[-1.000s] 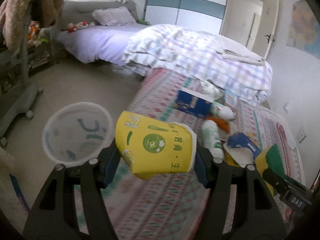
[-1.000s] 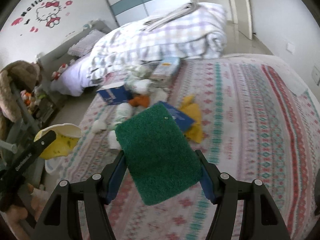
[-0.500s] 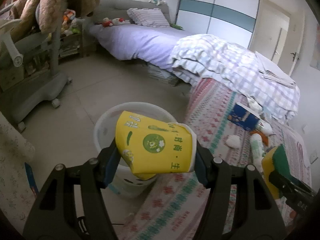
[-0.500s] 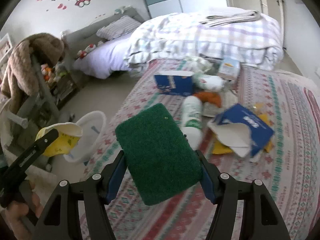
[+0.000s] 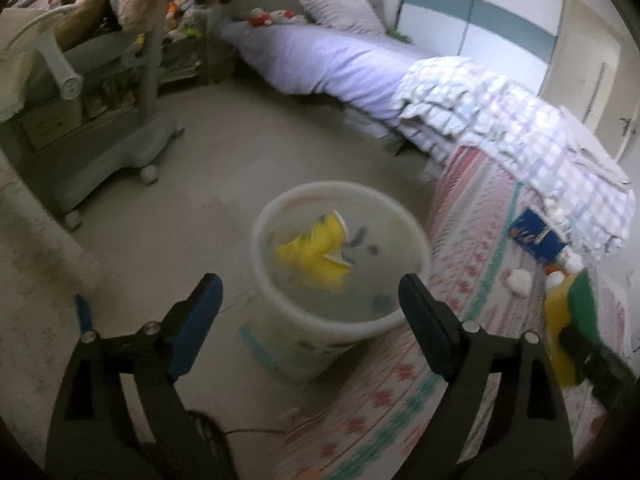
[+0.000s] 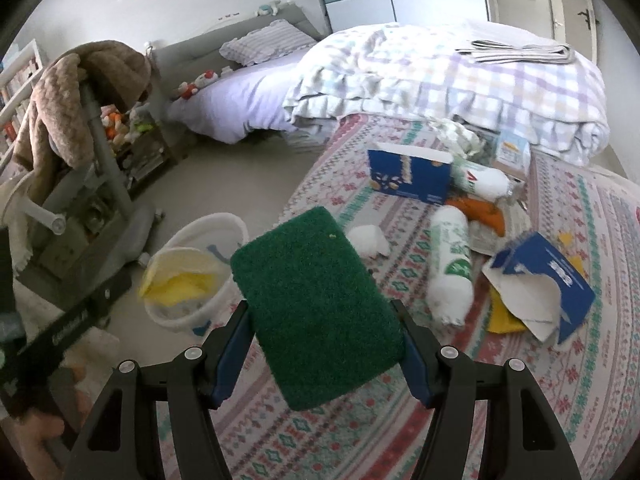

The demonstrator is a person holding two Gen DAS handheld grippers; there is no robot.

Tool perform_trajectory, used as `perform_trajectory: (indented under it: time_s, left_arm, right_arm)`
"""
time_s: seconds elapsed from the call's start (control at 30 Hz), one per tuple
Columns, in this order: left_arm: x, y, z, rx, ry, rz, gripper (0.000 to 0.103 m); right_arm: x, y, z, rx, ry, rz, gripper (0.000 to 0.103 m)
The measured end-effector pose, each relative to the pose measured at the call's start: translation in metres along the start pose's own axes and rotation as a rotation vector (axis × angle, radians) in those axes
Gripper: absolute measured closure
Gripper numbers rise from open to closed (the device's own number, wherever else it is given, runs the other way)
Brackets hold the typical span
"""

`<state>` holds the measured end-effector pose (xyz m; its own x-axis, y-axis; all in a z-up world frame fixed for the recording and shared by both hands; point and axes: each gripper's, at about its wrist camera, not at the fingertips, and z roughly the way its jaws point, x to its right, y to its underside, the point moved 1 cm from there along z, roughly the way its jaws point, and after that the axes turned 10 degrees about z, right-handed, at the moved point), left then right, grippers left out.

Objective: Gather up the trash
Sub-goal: 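Carry the green sponge to the wastebasket and open the right tool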

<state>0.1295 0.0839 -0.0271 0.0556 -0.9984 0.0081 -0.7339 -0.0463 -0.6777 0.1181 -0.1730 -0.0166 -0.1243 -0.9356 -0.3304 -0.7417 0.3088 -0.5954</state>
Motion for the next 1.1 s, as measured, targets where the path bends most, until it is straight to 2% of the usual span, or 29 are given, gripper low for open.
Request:
perform_trajectory:
  time_s: [0.23, 0.63, 0.87, 1.1]
  left_arm:
    - [-0.038, 0.011, -0.004, -0.085, -0.029, -0.089, 0.012]
    - [-0.061, 0.014, -0.008, -0.113, -0.084, -0.107, 0.007]
    - [-0.063, 0.014, -0.007, -0.123, -0.088, -0.11, 0.006]
    - [-0.061, 0.015, -0.011, -0.114, -0.103, -0.083, 0.003]
  right_arm:
    - [-0.032, -0.011, 0.027, -0.053, -0.053, -0.035, 0.035]
    - [-0.081, -0.018, 0.092, -0.175, -0.115, -0.099, 0.033]
    - [-0.098, -0.027, 0.109, -0.196, -0.144, -0.124, 0.033]
    - [-0.105, -0.035, 0.11, -0.188, -0.146, -0.143, 0.021]
